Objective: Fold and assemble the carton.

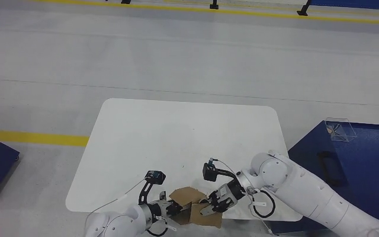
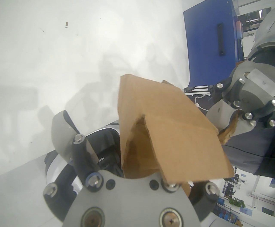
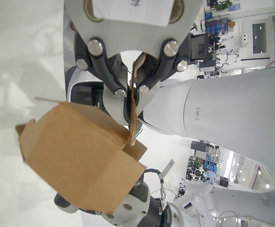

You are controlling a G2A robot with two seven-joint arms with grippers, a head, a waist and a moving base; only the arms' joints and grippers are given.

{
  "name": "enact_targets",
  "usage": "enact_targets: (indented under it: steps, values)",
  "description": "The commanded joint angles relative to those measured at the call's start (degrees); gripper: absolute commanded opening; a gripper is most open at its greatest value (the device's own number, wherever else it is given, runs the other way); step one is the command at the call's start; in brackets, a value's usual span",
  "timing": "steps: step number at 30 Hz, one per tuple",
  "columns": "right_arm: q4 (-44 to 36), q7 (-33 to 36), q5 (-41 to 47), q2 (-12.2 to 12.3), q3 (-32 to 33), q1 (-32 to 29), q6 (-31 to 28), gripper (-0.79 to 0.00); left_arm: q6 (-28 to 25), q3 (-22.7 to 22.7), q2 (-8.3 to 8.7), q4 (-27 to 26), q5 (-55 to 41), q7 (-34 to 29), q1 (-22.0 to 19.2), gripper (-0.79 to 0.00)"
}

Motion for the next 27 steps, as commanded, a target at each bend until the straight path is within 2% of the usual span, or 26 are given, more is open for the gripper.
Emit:
enact_targets:
  steps: [1,3,5,11,13,14,15,19,27]
  values:
    - [-0.1,-0.3,0.3,0.2,-0.5,0.4,-0.3,-0.785,-0.2,0.3,0.01,0.2,0.2,0.2,-0.1,-0.126]
    - [-0.3,-0.5,0.6,0.5,-1.1,0.8,-0.5,-0.785,-0.3,0.7,-0.01,0.4,0.0,0.5,-0.3,-0.148]
    - [-0.4,-0.8,0.8,0.7,-1.6,1.1,-0.8,-0.785,-0.4,1.1,-0.04,0.7,-0.1,0.7,-0.6,-0.203]
    - [-0.8,-1.8,1.0,1.3,-2.9,2.2,-1.8,-0.785,-0.3,2.0,-0.07,1.5,-0.3,0.9,-1.2,-0.206]
    - [-1.1,-2.5,0.7,1.5,-3.3,2.5,-2.5,-0.785,-0.2,2.2,-0.06,1.7,-0.3,0.9,-1.3,-0.234]
    - [-1.1,-2.8,0.7,1.6,-3.5,2.6,-2.8,-0.785,-0.2,2.3,-0.06,1.7,-0.5,0.8,-1.4,-0.271]
    - [-1.3,-2.9,0.6,1.7,-3.8,2.7,-2.9,-0.785,-0.2,2.4,-0.05,1.8,-0.5,0.8,-1.4,-0.354]
    - [-1.4,-3.4,0.5,2.2,-4.6,3.2,-3.4,-0.785,-0.5,2.6,-0.01,2.0,-0.8,1.0,-1.6,-0.785]
    - [-0.9,-4.3,1.2,2.7,-5.8,4.0,-4.3,-0.785,0.0,2.6,0.07,2.5,-1.9,0.6,-2.2,-0.785]
